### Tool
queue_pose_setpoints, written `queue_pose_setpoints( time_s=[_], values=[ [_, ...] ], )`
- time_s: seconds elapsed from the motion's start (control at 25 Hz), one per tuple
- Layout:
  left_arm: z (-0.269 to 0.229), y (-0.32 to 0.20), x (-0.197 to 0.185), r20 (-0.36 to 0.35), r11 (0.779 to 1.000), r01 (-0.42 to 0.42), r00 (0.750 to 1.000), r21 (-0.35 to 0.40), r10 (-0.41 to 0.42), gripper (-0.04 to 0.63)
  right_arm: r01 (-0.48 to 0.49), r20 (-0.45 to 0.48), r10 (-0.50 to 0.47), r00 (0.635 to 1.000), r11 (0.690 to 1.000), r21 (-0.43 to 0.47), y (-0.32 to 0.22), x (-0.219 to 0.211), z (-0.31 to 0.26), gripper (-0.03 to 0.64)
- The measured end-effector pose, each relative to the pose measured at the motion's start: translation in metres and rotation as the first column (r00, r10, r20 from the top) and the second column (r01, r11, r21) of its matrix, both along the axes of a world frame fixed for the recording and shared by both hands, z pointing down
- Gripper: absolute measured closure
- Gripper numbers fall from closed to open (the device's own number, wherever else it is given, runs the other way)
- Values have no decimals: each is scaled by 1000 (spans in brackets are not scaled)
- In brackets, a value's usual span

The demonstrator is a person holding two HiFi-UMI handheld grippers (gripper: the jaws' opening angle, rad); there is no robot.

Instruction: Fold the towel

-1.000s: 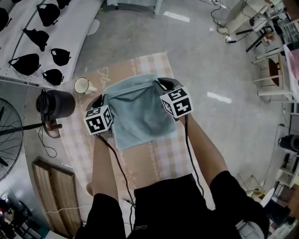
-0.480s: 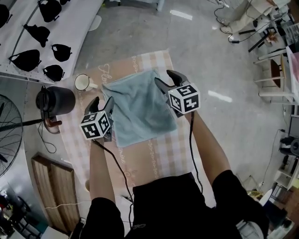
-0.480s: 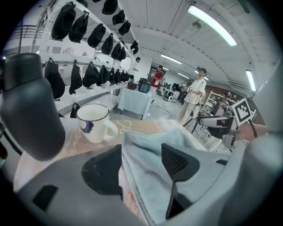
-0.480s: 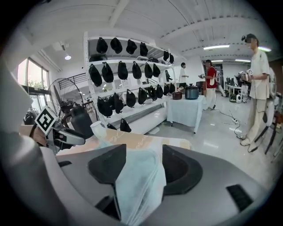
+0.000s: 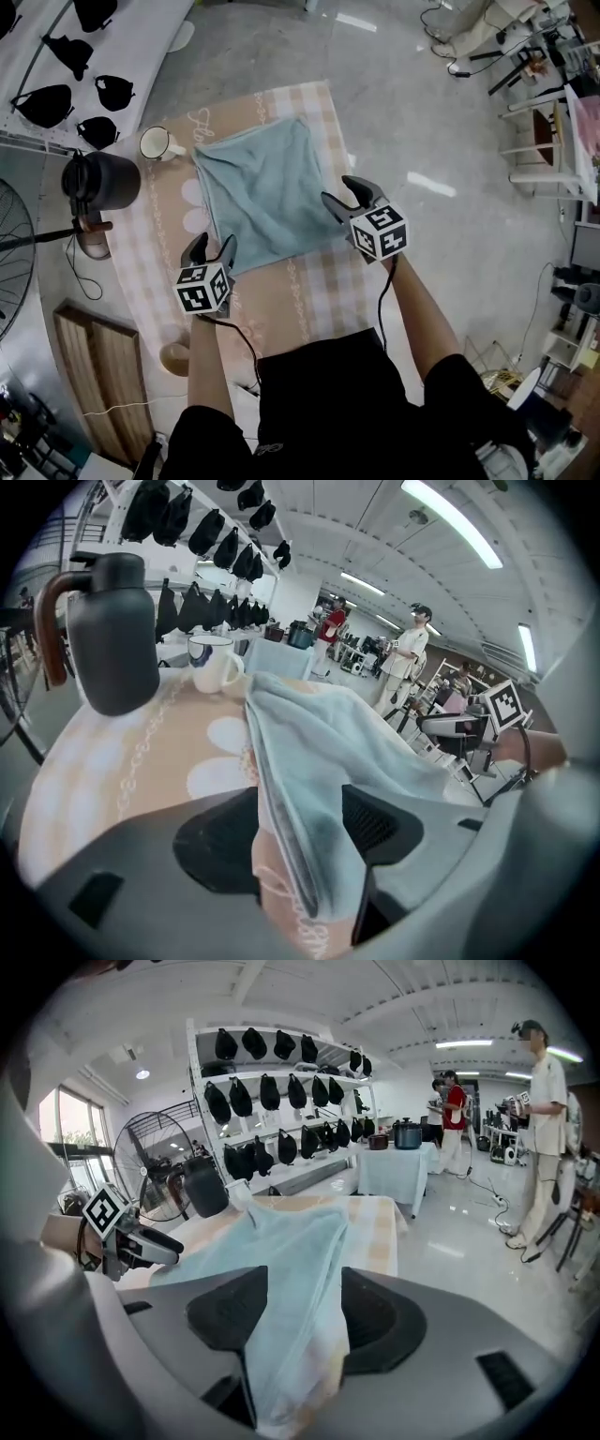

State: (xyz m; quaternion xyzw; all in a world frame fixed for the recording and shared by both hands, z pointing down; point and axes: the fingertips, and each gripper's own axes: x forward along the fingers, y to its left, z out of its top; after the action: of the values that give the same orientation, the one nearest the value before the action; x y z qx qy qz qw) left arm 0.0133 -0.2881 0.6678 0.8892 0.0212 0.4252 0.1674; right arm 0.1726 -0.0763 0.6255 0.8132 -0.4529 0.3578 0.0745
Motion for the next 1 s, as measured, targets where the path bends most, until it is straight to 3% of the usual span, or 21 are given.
queue_pose_setpoints(
  time_s=[0.32,0.64,0.76,0.84,0.88,0.92,1.0],
  values=[
    [5,28,-55,8,998,-17,1000,-53,17,333,65,75,-66,995,998,11,40,-70,13,383],
    [13,48,-66,20,998,-54,998,-43,55,333,182,71,-181,981,983,-18,50,-99,33,383],
    [21,52,-69,38,998,-69,997,4,69,335,205,105,-202,974,978,-25,46,-102,46,383],
    [26,53,-72,47,997,-74,996,35,72,360,227,115,-222,968,974,-25,44,-106,50,392],
    [27,53,-74,50,996,-72,996,48,70,400,237,112,-233,966,971,-24,44,-109,49,434],
    [27,51,-75,51,996,-67,997,61,64,480,243,103,-240,965,970,-25,44,-110,48,511],
    [23,48,-78,44,996,-48,998,78,44,525,248,80,-245,966,968,-28,47,-112,44,550]
  ],
)
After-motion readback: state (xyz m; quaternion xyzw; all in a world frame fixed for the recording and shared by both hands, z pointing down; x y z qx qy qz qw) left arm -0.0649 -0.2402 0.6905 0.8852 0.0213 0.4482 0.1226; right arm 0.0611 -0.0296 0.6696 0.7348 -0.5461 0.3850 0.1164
